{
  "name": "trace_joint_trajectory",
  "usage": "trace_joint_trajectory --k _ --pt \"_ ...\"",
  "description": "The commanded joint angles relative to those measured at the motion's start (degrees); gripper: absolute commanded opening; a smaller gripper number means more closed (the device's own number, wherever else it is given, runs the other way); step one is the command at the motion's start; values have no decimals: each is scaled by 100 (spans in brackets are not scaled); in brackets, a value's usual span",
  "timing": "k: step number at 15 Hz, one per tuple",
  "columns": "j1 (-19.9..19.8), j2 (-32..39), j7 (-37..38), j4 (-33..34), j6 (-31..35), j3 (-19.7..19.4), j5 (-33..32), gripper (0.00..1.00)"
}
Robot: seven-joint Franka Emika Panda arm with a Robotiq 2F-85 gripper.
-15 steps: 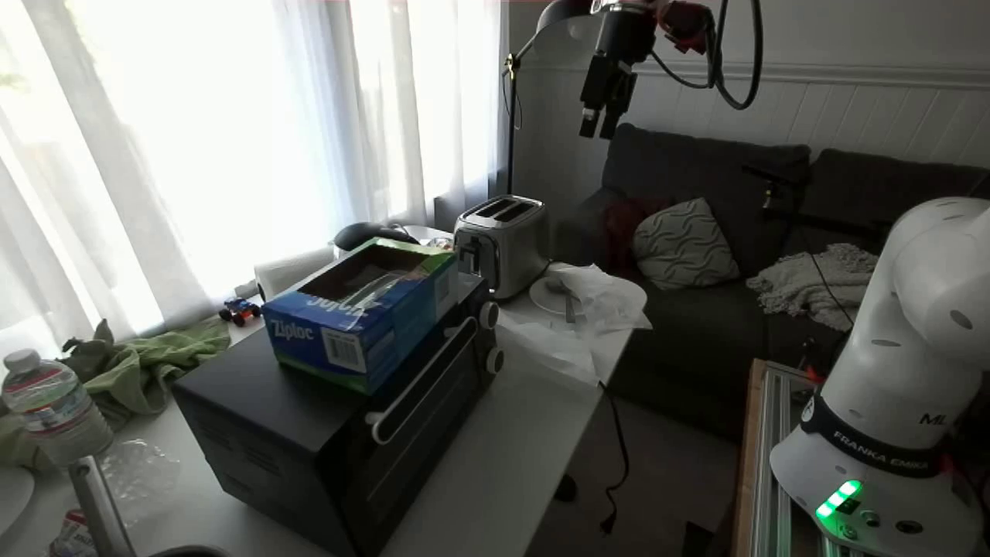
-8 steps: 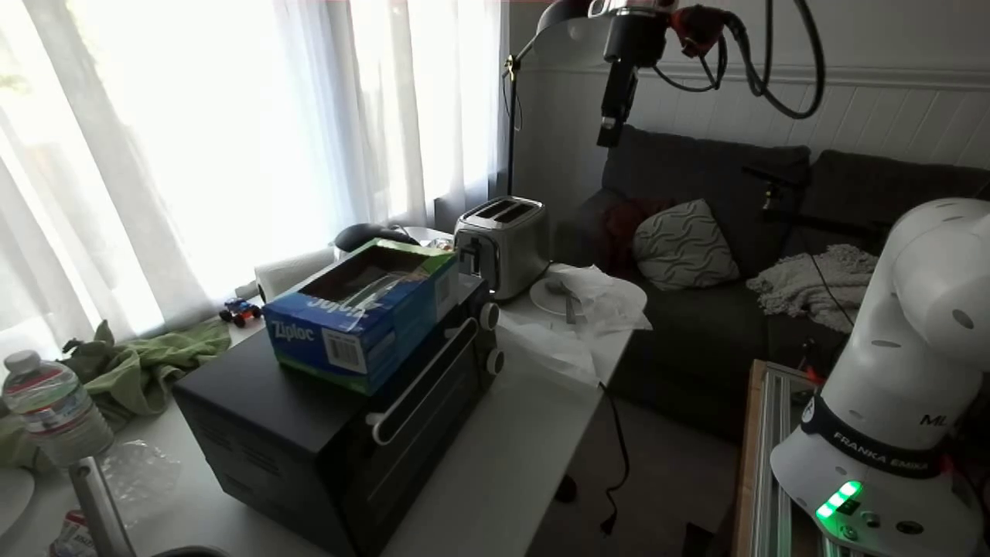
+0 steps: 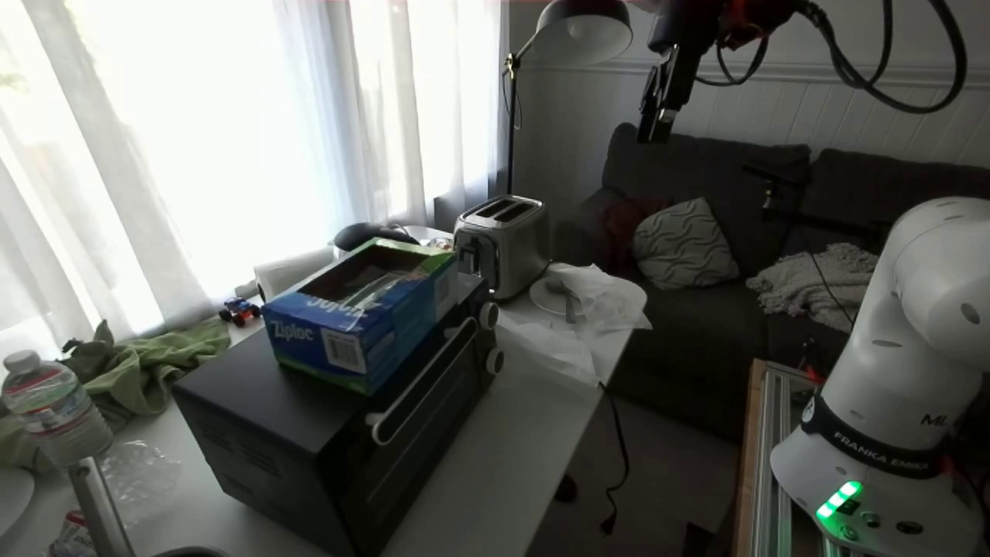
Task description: Remove the white plastic from the box
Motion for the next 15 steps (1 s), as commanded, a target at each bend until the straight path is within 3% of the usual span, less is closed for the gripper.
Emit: trace_joint_trajectory --k 1,3,5,10,15 --pt "66 0 26 3 -15 -43 -28 100" --pt "72 9 20 2 -14 -42 -27 100" --pt "208 -12 -15 103 35 239 -205 100" --pt "935 18 -62 454 351 1056 -161 100" --pt "1714 410 -382 689 1187 1613 -194 100"
